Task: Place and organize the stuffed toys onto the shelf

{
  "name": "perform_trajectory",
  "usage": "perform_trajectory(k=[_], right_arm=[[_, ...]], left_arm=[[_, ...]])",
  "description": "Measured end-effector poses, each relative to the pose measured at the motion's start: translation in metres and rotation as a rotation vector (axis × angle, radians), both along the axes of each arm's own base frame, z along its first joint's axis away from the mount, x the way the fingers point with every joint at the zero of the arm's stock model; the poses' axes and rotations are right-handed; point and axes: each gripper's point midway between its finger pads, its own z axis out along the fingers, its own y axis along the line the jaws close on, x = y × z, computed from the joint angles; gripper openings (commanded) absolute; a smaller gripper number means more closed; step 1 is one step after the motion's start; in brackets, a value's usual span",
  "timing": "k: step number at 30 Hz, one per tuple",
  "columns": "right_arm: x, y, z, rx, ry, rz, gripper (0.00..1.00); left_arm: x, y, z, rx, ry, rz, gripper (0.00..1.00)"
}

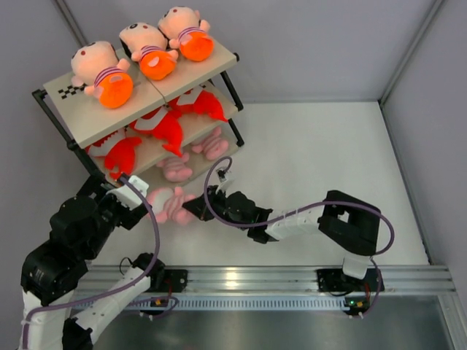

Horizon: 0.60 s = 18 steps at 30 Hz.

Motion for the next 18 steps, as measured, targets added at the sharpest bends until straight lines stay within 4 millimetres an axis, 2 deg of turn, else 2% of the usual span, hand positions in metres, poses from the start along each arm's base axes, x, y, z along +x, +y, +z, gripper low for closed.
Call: perform_trajectory(k=[5, 9, 18], right_arm=[[0.027, 0.014, 0.0, 0.035, 0.017, -0.137, 0.0], [0.046, 0.033, -0.002, 0.061, 0.028, -0.231, 0.0], [0.063, 0.073, -0.017, 0.071, 0.044, -0.365, 0.0]], left_arm=[[-0.009, 0.01, 0.002, -0.026, -0.022, 0.039, 0.98], [-0.012, 0.013, 0.002, -0.041, -0.027, 0.067, 0.98], [-0.018, 0.018, 0.009, -0.074, -0.046, 0.1, 0.98]])
